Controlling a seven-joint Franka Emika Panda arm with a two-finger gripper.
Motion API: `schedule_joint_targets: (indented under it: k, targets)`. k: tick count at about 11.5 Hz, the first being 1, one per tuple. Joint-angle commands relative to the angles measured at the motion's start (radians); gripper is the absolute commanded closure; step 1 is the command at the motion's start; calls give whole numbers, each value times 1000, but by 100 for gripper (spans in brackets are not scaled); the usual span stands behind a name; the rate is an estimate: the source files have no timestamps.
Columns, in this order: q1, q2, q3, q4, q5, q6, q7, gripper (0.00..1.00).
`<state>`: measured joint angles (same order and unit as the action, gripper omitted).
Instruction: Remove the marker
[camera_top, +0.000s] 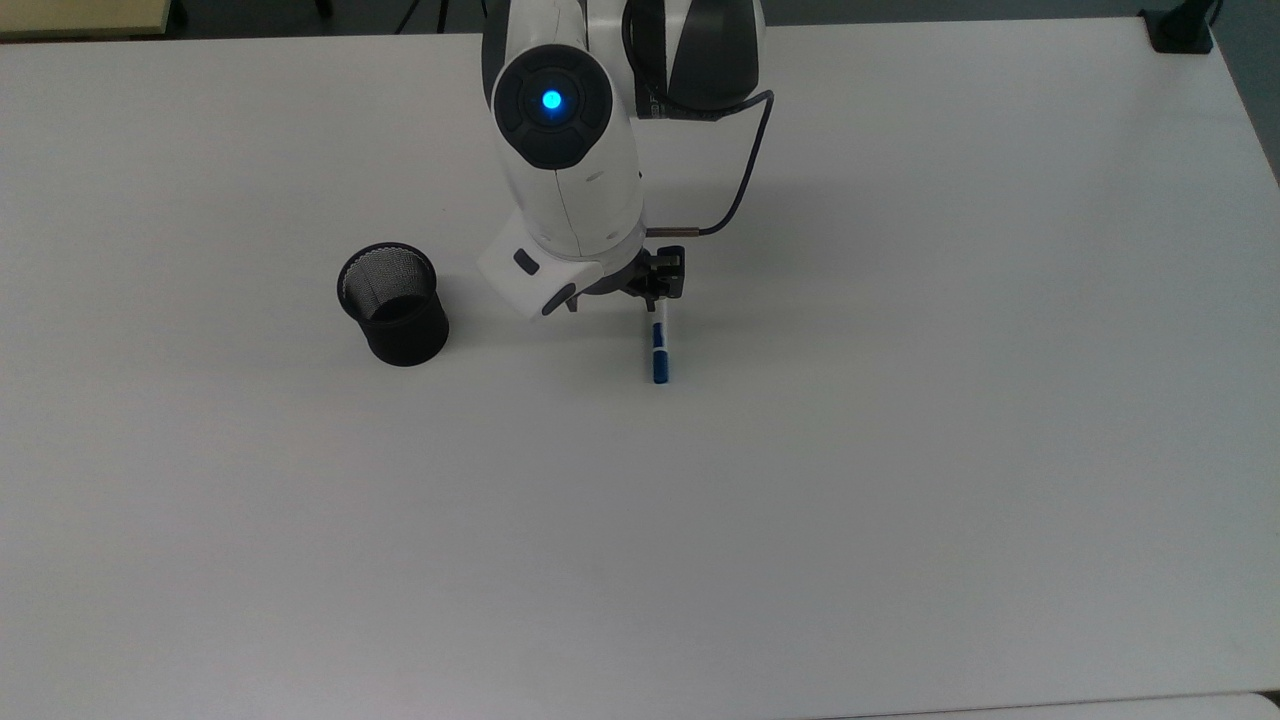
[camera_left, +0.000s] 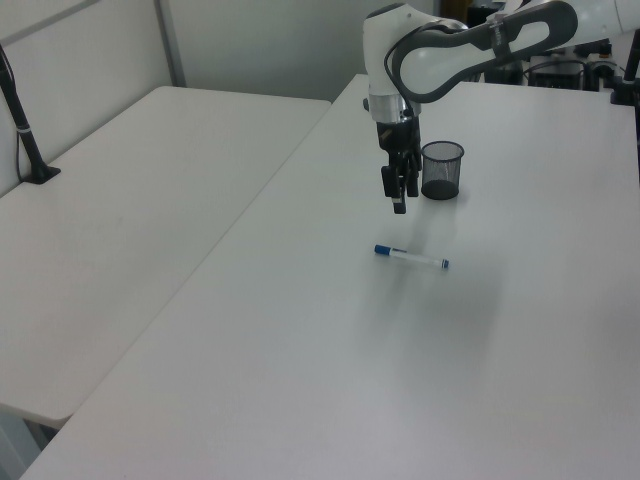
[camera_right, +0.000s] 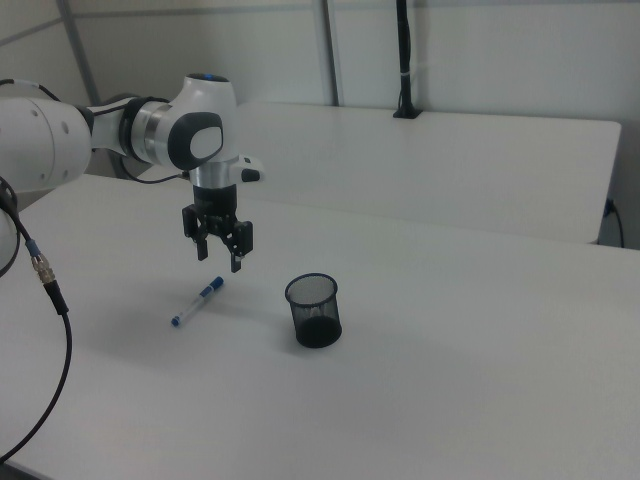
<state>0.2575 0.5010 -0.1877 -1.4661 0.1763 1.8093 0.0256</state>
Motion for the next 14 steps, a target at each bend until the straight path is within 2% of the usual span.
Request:
schedule_joint_targets:
  k: [1, 4, 8, 14]
  targets:
    - [0, -73, -9, -8, -66, -5, 8, 0]
    - [-95, -207, -9, -31, -81, -8, 0, 0]
    - [-184, -372, -9, -46, -97, -158, -21, 0]
    - [-207, -421, -9, -65, -97, -182, -32, 0]
